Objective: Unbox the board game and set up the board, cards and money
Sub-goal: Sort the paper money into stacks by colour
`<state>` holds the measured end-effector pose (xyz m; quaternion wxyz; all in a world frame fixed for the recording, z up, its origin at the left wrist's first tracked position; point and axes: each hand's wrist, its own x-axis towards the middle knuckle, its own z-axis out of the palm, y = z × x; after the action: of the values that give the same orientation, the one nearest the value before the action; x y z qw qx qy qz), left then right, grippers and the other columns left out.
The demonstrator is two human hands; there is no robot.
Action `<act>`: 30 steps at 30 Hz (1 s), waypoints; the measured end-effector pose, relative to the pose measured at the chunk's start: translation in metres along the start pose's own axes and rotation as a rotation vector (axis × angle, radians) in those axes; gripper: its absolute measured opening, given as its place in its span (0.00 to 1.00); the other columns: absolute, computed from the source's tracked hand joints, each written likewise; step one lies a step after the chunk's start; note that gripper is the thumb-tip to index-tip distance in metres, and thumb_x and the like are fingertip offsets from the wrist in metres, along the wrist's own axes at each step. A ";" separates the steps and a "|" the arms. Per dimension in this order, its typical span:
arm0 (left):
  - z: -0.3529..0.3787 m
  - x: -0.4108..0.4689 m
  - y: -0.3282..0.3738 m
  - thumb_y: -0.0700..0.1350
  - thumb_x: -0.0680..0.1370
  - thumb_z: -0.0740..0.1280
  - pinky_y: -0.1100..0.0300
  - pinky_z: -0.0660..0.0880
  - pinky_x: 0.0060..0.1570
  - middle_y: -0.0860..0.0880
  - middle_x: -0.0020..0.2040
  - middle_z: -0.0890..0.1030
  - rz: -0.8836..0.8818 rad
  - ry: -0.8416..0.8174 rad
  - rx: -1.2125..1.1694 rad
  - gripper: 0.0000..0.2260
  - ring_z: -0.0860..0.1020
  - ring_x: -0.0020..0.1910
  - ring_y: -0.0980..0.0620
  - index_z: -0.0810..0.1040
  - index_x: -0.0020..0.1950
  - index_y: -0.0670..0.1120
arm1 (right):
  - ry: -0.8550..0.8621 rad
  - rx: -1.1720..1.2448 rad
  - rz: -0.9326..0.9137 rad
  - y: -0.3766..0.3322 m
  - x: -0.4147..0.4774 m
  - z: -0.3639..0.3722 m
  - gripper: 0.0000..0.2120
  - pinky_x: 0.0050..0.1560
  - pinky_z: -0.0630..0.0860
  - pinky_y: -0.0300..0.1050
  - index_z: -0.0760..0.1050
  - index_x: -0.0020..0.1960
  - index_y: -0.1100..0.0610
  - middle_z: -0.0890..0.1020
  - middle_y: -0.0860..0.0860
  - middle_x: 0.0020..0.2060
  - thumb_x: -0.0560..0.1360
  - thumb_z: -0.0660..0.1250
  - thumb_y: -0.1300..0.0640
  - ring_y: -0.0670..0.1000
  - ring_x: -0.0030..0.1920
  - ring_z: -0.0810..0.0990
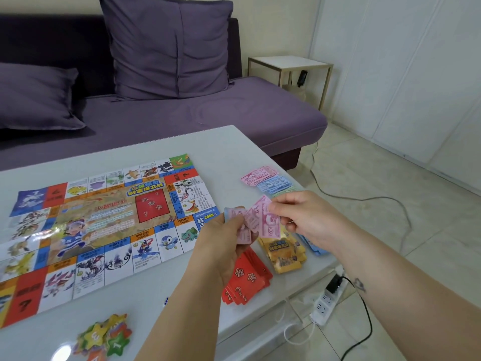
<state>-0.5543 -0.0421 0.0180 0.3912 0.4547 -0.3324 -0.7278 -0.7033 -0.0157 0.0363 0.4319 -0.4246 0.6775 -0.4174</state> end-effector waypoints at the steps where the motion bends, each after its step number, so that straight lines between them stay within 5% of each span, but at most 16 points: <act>1: -0.001 0.001 0.000 0.36 0.79 0.62 0.61 0.80 0.35 0.44 0.37 0.82 0.020 0.011 0.017 0.07 0.80 0.35 0.52 0.77 0.43 0.42 | -0.018 0.007 -0.007 -0.001 -0.001 -0.002 0.03 0.33 0.69 0.37 0.79 0.44 0.56 0.76 0.48 0.29 0.76 0.68 0.61 0.44 0.30 0.70; 5: -0.003 0.000 -0.003 0.35 0.77 0.65 0.58 0.79 0.38 0.46 0.32 0.83 0.052 0.014 0.046 0.06 0.80 0.32 0.52 0.78 0.41 0.42 | -0.076 0.047 -0.039 -0.003 -0.004 0.002 0.04 0.33 0.70 0.35 0.80 0.46 0.56 0.76 0.45 0.29 0.75 0.68 0.63 0.42 0.29 0.69; 9: -0.004 -0.002 0.000 0.36 0.78 0.64 0.62 0.80 0.36 0.47 0.33 0.84 0.057 -0.008 -0.028 0.04 0.83 0.33 0.55 0.78 0.44 0.41 | 0.116 0.020 -0.103 -0.006 0.002 -0.010 0.07 0.35 0.69 0.38 0.80 0.48 0.51 0.78 0.43 0.25 0.76 0.67 0.61 0.44 0.30 0.69; 13: -0.005 -0.002 0.000 0.36 0.76 0.67 0.61 0.80 0.36 0.47 0.34 0.84 0.064 -0.014 0.020 0.03 0.82 0.32 0.53 0.79 0.45 0.42 | -0.102 0.070 -0.052 -0.006 -0.001 -0.010 0.09 0.46 0.72 0.44 0.80 0.55 0.55 0.82 0.52 0.39 0.76 0.67 0.61 0.48 0.38 0.73; 18: -0.003 -0.005 -0.002 0.36 0.77 0.65 0.63 0.78 0.30 0.46 0.34 0.83 0.097 -0.055 0.089 0.05 0.81 0.30 0.53 0.79 0.45 0.44 | -0.183 -0.066 -0.028 -0.002 -0.003 0.012 0.08 0.37 0.73 0.35 0.80 0.54 0.54 0.79 0.51 0.38 0.76 0.67 0.59 0.43 0.35 0.73; 30: -0.008 -0.001 -0.004 0.37 0.75 0.69 0.66 0.72 0.28 0.46 0.37 0.80 0.071 -0.085 0.160 0.11 0.74 0.26 0.57 0.77 0.56 0.45 | -0.222 0.169 0.091 -0.003 0.000 0.017 0.05 0.28 0.66 0.34 0.79 0.49 0.63 0.75 0.51 0.32 0.76 0.65 0.65 0.44 0.29 0.68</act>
<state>-0.5478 -0.0404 0.0116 0.3645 0.4412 -0.4218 -0.7032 -0.6869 -0.0200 0.0346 0.5568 -0.3991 0.6065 -0.4034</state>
